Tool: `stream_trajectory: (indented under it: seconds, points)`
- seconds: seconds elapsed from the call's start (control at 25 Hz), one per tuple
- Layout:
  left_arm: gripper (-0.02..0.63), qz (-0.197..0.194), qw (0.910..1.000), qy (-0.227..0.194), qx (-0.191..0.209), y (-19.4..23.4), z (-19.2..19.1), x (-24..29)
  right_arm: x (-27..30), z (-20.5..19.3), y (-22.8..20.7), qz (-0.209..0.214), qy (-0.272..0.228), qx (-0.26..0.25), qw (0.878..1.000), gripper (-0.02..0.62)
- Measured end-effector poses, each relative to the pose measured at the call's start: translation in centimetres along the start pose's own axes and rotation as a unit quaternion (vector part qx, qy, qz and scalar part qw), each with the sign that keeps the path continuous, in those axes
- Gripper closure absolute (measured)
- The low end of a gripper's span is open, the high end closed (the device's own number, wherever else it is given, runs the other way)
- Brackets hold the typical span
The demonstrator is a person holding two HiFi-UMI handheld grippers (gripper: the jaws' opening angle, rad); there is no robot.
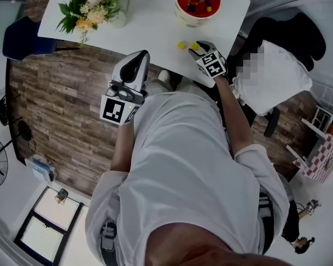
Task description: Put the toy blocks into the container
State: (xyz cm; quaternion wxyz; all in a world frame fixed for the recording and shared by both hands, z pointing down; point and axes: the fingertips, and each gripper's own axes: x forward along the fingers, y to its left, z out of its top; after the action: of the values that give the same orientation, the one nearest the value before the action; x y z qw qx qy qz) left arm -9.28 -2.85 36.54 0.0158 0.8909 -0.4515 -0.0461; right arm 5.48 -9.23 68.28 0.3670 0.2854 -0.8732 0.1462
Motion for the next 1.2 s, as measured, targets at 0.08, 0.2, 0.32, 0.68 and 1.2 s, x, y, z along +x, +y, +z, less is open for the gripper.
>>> stream_trajectory:
  seconds: [0.08, 0.2, 0.32, 0.68, 1.2]
  points:
    - [0.612, -0.007, 1.0, 0.0, 0.0, -0.1, -0.1, 0.4, -0.8, 1.1, -0.2, -0.008, -0.016, 0.004, 1.0, 0.399]
    - [0.612, -0.02, 0.9998, 0.001, -0.003, -0.4, -0.3, 1.1, -2.3, 2.3, -0.7, -0.021, -0.029, 0.005, 0.999, 0.4]
    - [0.612, -0.031, 0.9995, -0.001, -0.005, -0.5, -0.3, 1.8, -3.7, 3.7, -1.1, -0.035, -0.046, -0.001, 0.998, 0.4]
    - [0.612, -0.05, 0.9987, -0.004, -0.006, -0.5, -0.2, 3.0, -8.0, 10.6, -3.3, -0.077, -0.13, 0.003, 0.988, 0.4]
    - [0.612, -0.037, 0.9993, -0.002, -0.005, 1.0, 0.0, 2.7, -9.3, 17.6, -8.5, -0.115, -0.18, -0.01, 0.977, 0.4]
